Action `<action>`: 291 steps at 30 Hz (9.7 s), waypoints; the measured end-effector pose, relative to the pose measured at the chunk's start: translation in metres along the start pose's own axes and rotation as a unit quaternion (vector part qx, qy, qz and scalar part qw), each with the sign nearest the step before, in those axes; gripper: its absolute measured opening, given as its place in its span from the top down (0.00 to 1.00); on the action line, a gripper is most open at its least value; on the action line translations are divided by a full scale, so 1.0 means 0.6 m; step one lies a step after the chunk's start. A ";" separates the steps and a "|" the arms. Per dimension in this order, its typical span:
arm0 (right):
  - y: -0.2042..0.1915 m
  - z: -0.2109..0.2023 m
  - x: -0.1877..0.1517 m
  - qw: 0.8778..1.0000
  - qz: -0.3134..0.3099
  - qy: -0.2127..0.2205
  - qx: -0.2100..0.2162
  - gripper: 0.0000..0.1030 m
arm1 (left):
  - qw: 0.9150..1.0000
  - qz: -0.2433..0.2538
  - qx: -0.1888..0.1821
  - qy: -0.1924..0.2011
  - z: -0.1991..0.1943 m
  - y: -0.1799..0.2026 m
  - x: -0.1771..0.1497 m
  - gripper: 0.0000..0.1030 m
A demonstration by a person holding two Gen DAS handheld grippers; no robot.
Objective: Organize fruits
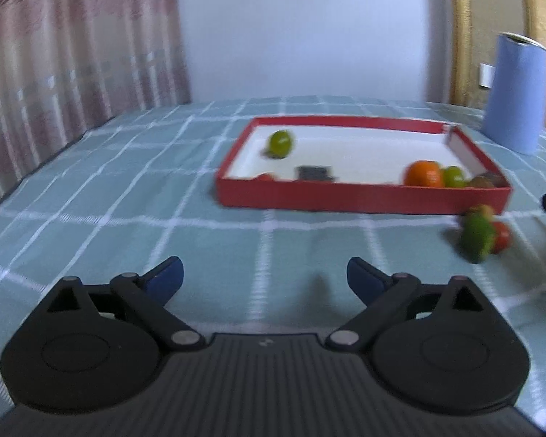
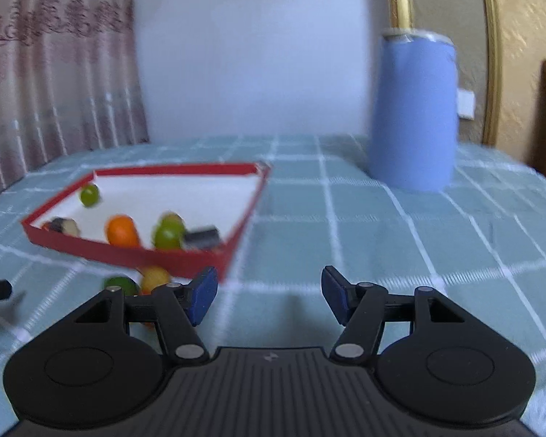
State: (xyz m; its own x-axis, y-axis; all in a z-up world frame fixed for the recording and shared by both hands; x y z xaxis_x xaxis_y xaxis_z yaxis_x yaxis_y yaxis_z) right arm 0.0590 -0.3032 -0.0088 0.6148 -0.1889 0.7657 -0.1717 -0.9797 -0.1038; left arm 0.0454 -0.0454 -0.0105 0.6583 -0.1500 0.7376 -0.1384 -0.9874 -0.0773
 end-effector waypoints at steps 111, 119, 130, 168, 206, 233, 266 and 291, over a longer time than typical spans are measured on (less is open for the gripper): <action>0.013 0.001 -0.020 0.995 0.020 0.003 0.093 0.33 | 0.998 -0.016 0.044 0.045 0.016 -0.024 0.079 0.06; -0.081 0.009 -0.016 0.992 -0.084 -0.014 0.090 0.33 | 0.997 -0.032 0.055 0.040 0.004 -0.079 0.008 0.03; -0.113 0.047 -0.011 0.988 -0.121 -0.049 0.080 0.64 | 0.998 -0.034 0.039 0.046 0.002 -0.083 -0.003 0.01; -0.086 0.088 0.123 0.996 -0.045 -0.004 0.072 0.78 | 0.998 -0.036 0.042 0.031 0.009 -0.086 0.000 0.00; 0.118 0.009 0.028 0.992 0.100 0.055 0.058 0.23 | 0.990 0.118 -0.061 0.043 -0.023 0.180 0.016 0.17; 0.131 -0.003 0.014 0.986 0.107 0.078 0.102 0.23 | 0.988 0.118 -0.091 -0.027 0.084 0.272 0.071 0.69; 0.110 0.010 0.011 0.991 0.087 0.050 0.085 0.23 | 0.998 0.014 0.055 0.042 0.074 0.101 0.136 0.17; -0.138 -0.044 -0.037 0.988 -0.059 0.025 0.139 0.23 | 0.995 -0.080 0.056 0.034 -0.012 -0.029 0.066 0.00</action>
State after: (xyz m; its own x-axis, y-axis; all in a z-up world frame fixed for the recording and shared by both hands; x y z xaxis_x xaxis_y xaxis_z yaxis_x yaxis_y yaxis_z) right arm 0.0393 -0.2162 -0.0006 0.5787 -0.0757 0.8120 0.1211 -0.9767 -0.1773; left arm 0.0686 -0.0338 0.0250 0.6137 0.0091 0.7895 0.0492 -0.9984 -0.0267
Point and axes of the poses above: each gripper's, at about its wrist camera, not at the fingertips, and z roughly the way its jaws point, y to its right, x to its top, the point moved 2 cm from there along z, roughly the way its jaws point, and after that the axes turned 10 degrees about -y, right-handed, at the moved point
